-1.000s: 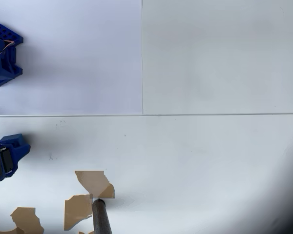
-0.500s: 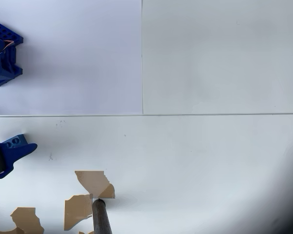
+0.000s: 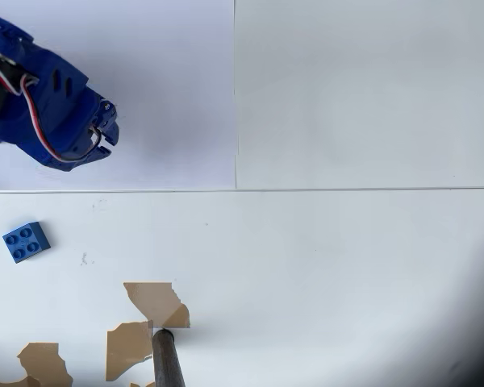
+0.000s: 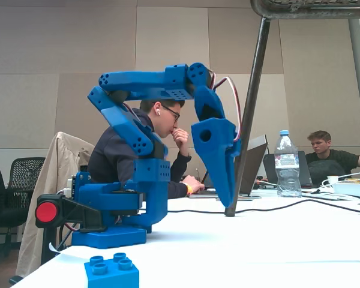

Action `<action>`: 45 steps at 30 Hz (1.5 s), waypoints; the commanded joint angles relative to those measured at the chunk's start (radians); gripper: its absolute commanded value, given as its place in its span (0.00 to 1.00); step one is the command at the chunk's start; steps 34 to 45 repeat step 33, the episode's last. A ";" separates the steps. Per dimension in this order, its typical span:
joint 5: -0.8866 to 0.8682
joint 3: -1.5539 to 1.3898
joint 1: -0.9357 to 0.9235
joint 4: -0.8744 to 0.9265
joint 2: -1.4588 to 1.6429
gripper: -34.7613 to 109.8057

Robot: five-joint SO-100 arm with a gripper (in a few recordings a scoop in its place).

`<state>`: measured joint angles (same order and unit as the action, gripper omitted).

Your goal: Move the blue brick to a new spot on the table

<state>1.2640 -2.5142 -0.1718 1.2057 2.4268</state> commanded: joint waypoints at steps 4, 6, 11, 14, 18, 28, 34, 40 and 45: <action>-0.069 -0.072 0.261 -0.078 0.044 0.24; -0.100 -0.129 0.295 -0.121 0.067 0.24; -0.124 -0.344 0.345 -0.170 0.268 0.24; -0.106 -0.465 0.345 -0.124 0.462 0.24; -0.063 -0.604 0.302 -0.021 0.744 0.24; 0.054 -0.692 0.202 0.018 0.910 0.24; 0.086 -0.704 0.210 0.011 0.911 0.24; 0.086 -0.704 0.210 0.011 0.911 0.24; 0.086 -0.704 0.210 0.011 0.911 0.24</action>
